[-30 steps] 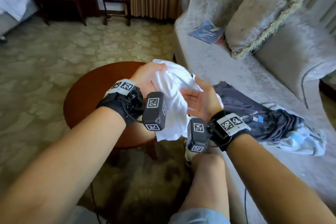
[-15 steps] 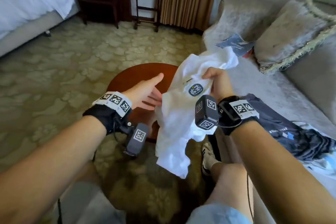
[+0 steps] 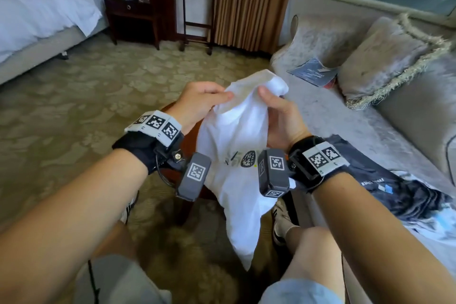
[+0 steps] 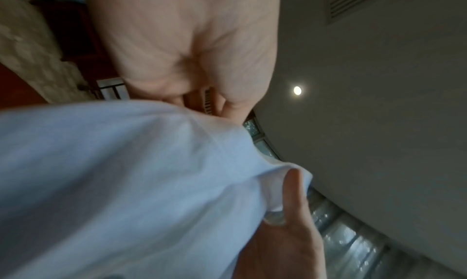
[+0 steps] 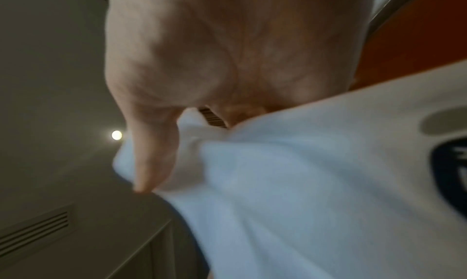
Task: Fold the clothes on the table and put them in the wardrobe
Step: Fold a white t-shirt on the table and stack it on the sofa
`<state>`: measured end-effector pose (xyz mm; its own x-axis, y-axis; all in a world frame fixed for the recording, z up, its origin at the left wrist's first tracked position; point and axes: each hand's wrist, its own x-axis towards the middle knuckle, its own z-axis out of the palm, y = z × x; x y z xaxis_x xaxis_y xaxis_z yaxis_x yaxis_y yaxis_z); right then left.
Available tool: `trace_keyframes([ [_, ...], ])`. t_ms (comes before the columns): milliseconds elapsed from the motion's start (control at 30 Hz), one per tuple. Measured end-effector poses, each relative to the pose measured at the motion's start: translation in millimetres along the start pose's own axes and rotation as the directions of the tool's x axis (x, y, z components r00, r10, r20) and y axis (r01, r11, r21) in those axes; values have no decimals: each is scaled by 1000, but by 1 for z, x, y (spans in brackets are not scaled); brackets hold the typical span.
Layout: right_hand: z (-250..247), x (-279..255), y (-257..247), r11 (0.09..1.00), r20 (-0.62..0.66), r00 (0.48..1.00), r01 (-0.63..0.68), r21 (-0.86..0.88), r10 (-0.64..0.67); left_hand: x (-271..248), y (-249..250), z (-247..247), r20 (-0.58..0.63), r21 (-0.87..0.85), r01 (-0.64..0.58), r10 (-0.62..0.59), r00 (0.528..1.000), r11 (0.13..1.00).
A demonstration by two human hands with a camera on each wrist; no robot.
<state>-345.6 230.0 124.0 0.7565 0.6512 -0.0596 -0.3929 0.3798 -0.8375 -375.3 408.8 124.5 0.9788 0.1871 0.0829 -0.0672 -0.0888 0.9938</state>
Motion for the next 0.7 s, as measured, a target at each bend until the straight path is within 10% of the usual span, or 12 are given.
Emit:
trace_keyframes([
  [167,9,-2,-1,929,-165,980,44,-367,-112,-7,9,8,2,184,-153,155,988,971],
  [333,13,-7,-9,933,-229,956,94,-347,-181,-13,21,4,-53,202,-209,224,973,957],
  [700,35,-41,-38,958,-63,977,184,-219,-202,-47,42,1,476,-83,49,-4,880,995],
])
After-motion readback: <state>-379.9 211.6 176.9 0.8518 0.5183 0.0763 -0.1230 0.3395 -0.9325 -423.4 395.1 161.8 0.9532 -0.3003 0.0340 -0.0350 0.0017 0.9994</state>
